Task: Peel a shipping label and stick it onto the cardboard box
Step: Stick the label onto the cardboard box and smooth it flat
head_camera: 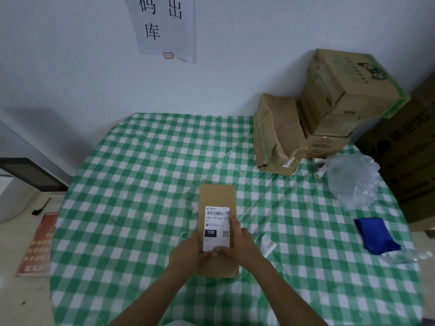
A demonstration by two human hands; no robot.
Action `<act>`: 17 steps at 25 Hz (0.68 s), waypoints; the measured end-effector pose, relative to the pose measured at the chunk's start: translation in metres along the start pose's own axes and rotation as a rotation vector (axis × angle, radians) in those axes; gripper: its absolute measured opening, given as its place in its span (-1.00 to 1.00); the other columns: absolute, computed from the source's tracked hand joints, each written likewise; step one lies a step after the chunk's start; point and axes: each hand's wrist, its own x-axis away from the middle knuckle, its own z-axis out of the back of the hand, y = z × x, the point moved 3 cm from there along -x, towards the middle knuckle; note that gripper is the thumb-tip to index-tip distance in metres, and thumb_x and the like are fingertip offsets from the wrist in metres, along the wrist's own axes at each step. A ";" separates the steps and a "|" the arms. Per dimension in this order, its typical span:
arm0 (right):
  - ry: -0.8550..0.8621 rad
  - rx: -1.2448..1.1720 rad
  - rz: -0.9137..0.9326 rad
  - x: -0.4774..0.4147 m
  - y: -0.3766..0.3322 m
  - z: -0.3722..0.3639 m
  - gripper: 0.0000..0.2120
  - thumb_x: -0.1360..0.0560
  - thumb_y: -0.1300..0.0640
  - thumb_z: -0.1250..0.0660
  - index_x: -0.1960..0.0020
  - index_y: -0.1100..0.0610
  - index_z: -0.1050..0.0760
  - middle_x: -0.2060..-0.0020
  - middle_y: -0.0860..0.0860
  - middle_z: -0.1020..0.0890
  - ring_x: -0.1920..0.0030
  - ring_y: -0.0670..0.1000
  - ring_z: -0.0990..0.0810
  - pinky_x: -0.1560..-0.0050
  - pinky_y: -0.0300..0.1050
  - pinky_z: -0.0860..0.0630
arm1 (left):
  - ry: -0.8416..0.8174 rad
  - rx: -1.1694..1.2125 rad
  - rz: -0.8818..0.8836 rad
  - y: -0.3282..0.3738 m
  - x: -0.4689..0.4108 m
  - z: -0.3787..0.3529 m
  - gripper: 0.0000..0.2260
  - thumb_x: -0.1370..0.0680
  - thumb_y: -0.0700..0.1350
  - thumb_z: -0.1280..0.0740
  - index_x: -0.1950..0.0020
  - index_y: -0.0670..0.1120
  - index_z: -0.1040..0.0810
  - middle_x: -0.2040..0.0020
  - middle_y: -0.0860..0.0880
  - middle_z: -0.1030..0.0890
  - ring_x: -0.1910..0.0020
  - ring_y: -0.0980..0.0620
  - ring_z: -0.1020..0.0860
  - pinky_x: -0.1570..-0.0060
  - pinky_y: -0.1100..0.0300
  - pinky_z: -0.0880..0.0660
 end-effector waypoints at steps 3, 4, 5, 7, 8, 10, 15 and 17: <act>-0.024 0.015 0.012 0.000 -0.001 0.003 0.17 -0.19 -0.34 -0.48 -0.47 -0.34 0.32 -0.21 0.12 -0.41 -0.22 0.16 -0.44 -0.13 0.13 -0.49 | -0.028 0.024 -0.044 -0.006 -0.001 0.005 -0.27 -0.26 0.51 -0.30 -0.18 -0.01 -0.37 -0.08 0.04 -0.63 0.03 0.05 -0.62 0.07 0.08 -0.60; -0.022 0.022 0.012 -0.001 -0.001 0.003 0.20 -0.16 -0.36 -0.48 -0.47 -0.34 0.33 -0.21 0.12 -0.41 -0.23 0.16 -0.44 -0.14 0.13 -0.49 | -0.022 -0.001 -0.056 -0.008 -0.002 0.007 -0.29 -0.29 0.51 -0.27 -0.17 -0.01 -0.38 -0.07 0.04 -0.63 0.05 0.06 -0.61 0.10 0.12 -0.58; -0.013 0.033 0.011 -0.001 -0.002 0.004 0.21 -0.15 -0.37 -0.48 -0.47 -0.33 0.33 -0.22 0.11 -0.40 -0.24 0.15 -0.43 -0.15 0.13 -0.49 | -0.014 -0.021 -0.053 -0.007 -0.002 0.010 -0.31 -0.32 0.50 -0.24 -0.17 -0.01 -0.39 -0.06 0.03 -0.63 0.06 0.06 -0.60 0.12 0.15 -0.55; 0.017 0.039 0.016 -0.001 -0.004 0.003 0.23 -0.14 -0.36 -0.49 -0.48 -0.30 0.33 -0.27 0.11 -0.37 -0.28 0.15 -0.40 -0.17 0.15 -0.49 | 0.016 -0.036 -0.043 -0.005 -0.005 0.014 -0.32 -0.35 0.52 -0.16 -0.15 -0.01 -0.42 -0.06 0.02 -0.63 0.06 0.05 -0.60 0.10 0.15 -0.53; 0.029 0.031 0.020 -0.002 -0.006 0.002 0.23 -0.14 -0.36 -0.48 -0.48 -0.29 0.33 -0.30 0.11 -0.35 -0.31 0.15 -0.38 -0.20 0.16 -0.48 | 0.033 -0.047 -0.043 -0.003 -0.007 0.014 -0.30 -0.34 0.54 -0.11 -0.14 -0.01 -0.43 -0.05 0.02 -0.63 0.05 0.05 -0.61 0.06 0.13 -0.55; 0.050 -0.002 0.026 -0.003 -0.007 0.000 0.21 -0.16 -0.36 -0.47 -0.49 -0.27 0.32 -0.37 0.11 -0.31 -0.36 0.15 -0.34 -0.25 0.17 -0.45 | 0.062 -0.080 -0.040 0.001 -0.010 0.017 -0.32 -0.37 0.54 -0.07 -0.11 -0.01 -0.42 -0.01 0.01 -0.64 0.07 0.03 -0.62 0.03 0.05 -0.58; 0.079 -0.013 0.032 -0.011 -0.013 0.009 0.21 -0.19 -0.33 -0.48 -0.50 -0.27 0.33 -0.36 0.09 -0.34 -0.32 0.13 -0.41 -0.17 0.13 -0.50 | 0.151 -0.125 0.009 0.011 -0.020 0.023 -0.43 -0.45 0.43 -0.14 -0.10 -0.05 -0.38 0.06 -0.02 -0.64 0.11 0.01 -0.62 0.08 0.07 -0.57; 0.087 0.009 0.030 -0.015 -0.016 0.014 0.24 -0.19 -0.32 -0.50 -0.50 -0.24 0.35 -0.38 0.08 -0.32 -0.34 0.12 -0.40 -0.17 0.11 -0.50 | 0.155 -0.095 0.027 0.013 -0.023 0.024 -0.39 -0.44 0.43 -0.16 -0.17 -0.07 -0.38 0.05 -0.02 -0.65 0.10 -0.01 -0.63 0.10 0.07 -0.57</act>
